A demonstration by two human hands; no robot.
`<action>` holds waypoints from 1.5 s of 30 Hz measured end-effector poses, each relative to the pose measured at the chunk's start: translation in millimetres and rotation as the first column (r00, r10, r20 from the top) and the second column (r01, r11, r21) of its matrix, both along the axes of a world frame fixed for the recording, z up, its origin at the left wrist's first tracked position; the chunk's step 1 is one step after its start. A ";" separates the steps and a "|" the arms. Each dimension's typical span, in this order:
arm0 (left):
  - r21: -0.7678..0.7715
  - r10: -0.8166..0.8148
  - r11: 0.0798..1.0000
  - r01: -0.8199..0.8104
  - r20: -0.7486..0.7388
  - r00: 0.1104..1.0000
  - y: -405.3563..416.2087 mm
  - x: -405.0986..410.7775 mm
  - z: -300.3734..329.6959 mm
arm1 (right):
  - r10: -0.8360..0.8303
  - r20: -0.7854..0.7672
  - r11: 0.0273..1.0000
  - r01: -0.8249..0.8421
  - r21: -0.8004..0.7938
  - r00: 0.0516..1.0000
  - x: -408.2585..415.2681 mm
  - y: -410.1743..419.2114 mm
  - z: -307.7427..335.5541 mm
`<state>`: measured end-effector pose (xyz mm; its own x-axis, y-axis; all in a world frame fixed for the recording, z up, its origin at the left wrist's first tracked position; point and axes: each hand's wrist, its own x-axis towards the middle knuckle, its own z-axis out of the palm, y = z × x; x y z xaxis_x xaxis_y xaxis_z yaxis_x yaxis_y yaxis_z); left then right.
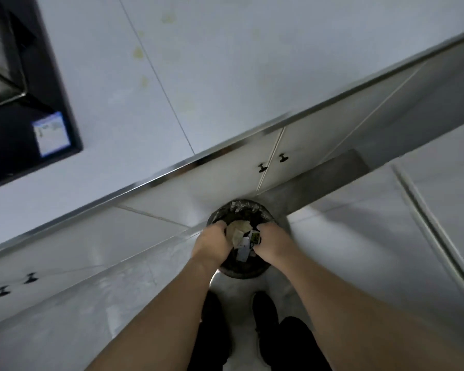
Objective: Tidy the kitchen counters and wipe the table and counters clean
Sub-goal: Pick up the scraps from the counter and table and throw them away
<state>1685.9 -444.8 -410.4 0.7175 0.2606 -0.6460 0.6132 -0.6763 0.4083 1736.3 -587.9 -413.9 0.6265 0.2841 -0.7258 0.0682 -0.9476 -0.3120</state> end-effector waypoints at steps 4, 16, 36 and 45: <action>0.028 -0.029 0.999 0.028 0.045 0.999 6.5 -24.3 114.9 | 0.115 0.046 0.993 -0.116 0.005 0.992 -14.5 8.7 111.9; 0.249 0.362 0.885 -0.393 0.162 0.918 52.4 -206.0 286.8 | 0.593 0.197 0.781 -0.617 0.097 0.781 -111.3 86.7 275.5; 0.243 0.943 0.204 -0.948 0.212 0.257 25.9 -719.8 293.2 | 0.974 0.225 0.002 -0.996 0.092 0.022 -588.4 214.8 318.3; 0.211 0.980 -0.082 -0.974 0.192 -0.041 -12.5 -855.2 277.5 | 0.942 0.186 -0.297 -0.952 0.077 -0.279 -744.3 221.6 305.9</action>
<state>830.7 -457.3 -132.9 -0.4265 0.7978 -0.4262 0.7246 0.5834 0.3668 992.1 -366.3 -108.0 -0.5378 0.6187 -0.5727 0.8431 0.3938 -0.3662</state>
